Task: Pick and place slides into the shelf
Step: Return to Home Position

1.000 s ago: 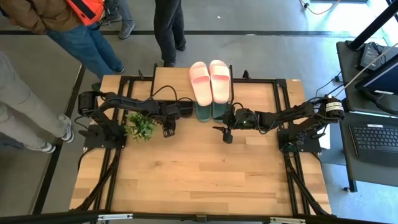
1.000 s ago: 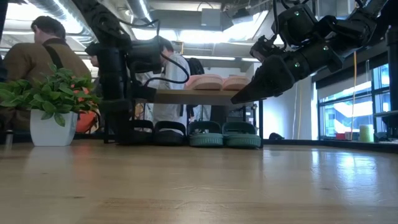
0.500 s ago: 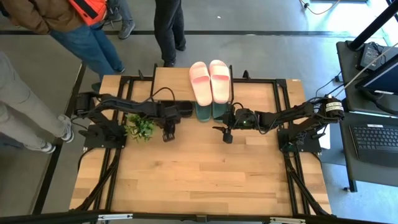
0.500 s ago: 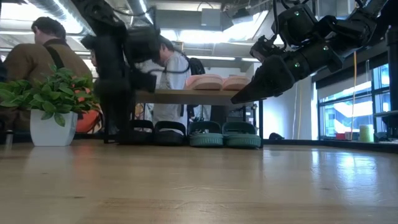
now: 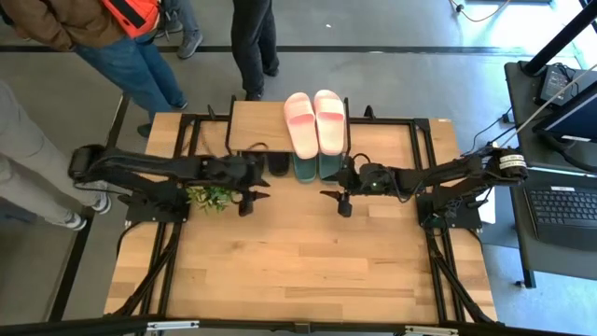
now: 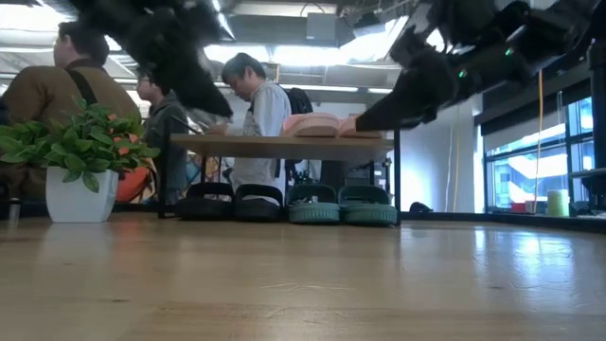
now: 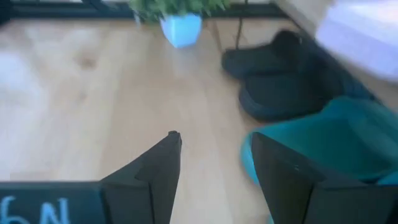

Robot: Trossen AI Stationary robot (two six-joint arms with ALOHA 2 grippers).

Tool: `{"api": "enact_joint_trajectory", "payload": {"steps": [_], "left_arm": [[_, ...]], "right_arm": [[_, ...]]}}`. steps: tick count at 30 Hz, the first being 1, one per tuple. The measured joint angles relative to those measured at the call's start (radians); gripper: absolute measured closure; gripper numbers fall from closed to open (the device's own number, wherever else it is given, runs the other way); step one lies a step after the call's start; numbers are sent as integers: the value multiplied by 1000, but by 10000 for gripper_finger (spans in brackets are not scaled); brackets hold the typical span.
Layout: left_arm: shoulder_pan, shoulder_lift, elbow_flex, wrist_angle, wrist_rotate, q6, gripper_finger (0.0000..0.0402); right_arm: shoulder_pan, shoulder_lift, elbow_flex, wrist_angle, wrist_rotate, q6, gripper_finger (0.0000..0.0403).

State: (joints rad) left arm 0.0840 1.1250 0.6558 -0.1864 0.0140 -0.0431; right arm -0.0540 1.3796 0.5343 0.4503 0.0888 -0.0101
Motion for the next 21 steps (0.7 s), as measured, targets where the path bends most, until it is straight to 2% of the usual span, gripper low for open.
{"api": "enact_joint_trajectory", "payload": {"steps": [4,7,13,21], "left_arm": [[0,-165,-99,76,-40,-5,256],[0,-274,-151,82,-61,-5,256],[0,-445,-214,93,-79,13,256],[1,-638,-323,121,-108,12,256]], "right_arm": [[30,-88,-13,-47,60,-8,206],[39,-172,-74,-28,87,3,206],[39,-367,-215,44,89,10,206],[39,-606,-331,39,87,32,206]]}}
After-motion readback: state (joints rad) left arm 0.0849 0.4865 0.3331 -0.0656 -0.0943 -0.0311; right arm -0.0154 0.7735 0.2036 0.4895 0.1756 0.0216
